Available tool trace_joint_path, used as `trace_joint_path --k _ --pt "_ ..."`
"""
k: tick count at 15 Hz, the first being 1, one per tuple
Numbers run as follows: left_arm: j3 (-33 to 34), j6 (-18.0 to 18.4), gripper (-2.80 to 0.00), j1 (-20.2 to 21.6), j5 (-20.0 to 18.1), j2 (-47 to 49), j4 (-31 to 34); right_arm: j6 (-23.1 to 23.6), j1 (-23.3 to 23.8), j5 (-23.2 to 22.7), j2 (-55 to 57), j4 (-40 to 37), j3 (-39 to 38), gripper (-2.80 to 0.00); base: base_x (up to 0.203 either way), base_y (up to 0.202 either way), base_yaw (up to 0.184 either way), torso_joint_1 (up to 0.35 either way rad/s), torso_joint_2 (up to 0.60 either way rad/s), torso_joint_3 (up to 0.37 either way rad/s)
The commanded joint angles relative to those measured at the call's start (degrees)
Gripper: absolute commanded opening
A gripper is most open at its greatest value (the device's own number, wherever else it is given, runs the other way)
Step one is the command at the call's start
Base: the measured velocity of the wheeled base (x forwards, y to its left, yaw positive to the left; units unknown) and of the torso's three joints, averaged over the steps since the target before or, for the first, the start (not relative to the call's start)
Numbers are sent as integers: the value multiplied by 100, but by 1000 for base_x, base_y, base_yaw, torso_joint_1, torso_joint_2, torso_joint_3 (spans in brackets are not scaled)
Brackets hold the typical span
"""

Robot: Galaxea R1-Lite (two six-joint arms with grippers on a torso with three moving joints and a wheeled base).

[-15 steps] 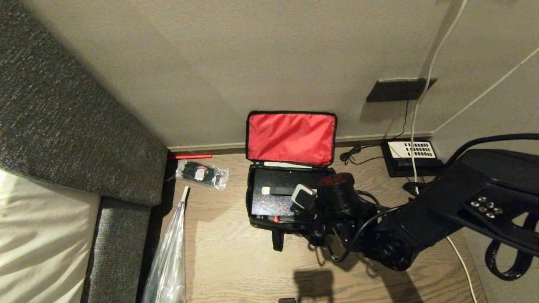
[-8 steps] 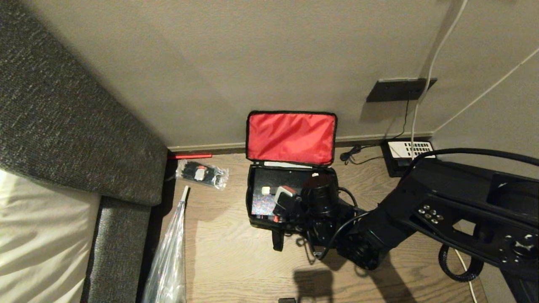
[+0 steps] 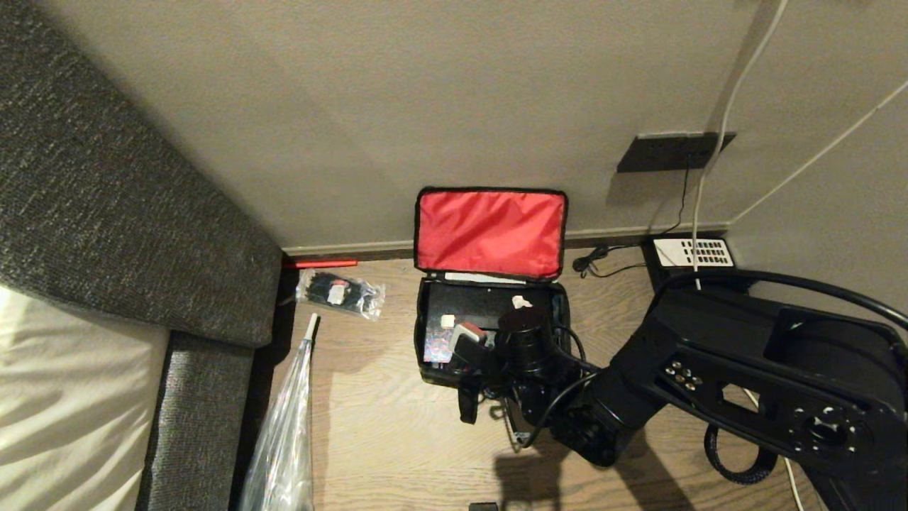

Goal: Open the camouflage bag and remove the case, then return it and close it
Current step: Grip the handle

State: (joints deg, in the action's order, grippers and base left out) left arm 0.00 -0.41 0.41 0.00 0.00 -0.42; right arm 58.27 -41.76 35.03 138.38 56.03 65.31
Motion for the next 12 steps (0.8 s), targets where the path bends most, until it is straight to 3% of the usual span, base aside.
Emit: trace_joint_path --k 1,7,12 --pt "9 -2 -280 2 9 0 -2 61 1 12 -96 254 -152 0 0 0 0 0 0 0" --pt "9 -2 -280 2 0 0 -2 194 -34 30 -759 364 -801 0 0 0 0 0 0 0" --pt "9 -2 -280 2 0 0 -1 176 -104 48 -883 381 -889 0 0 0 0 0 0 0"
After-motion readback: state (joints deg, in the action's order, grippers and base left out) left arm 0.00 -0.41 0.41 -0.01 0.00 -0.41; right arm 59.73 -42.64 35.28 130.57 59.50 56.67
